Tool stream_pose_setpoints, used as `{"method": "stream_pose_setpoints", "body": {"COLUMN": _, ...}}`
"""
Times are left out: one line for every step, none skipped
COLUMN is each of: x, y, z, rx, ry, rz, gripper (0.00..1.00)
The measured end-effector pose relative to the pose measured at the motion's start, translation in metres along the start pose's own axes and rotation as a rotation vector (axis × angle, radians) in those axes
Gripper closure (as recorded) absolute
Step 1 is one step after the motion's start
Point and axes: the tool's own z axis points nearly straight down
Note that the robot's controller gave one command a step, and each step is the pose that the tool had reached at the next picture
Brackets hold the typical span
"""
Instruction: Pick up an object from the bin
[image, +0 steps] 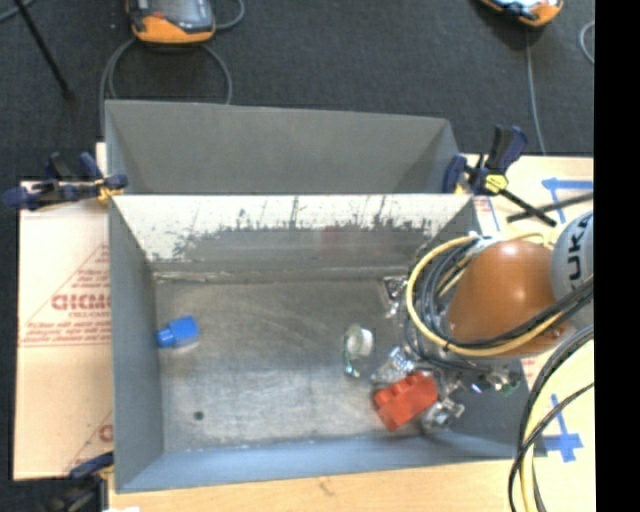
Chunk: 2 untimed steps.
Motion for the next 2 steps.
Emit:
{"method": "stream_pose_setpoints", "body": {"x": 0.0, "y": 0.0, "z": -0.001, "rx": 0.001, "ry": 0.0, "rz": -0.003, "gripper": 1.0}}
{"method": "stream_pose_setpoints", "body": {"x": -0.001, "y": -0.002, "z": -0.025, "rx": -0.002, "ry": 0.002, "rz": -0.001, "gripper": 1.0}}
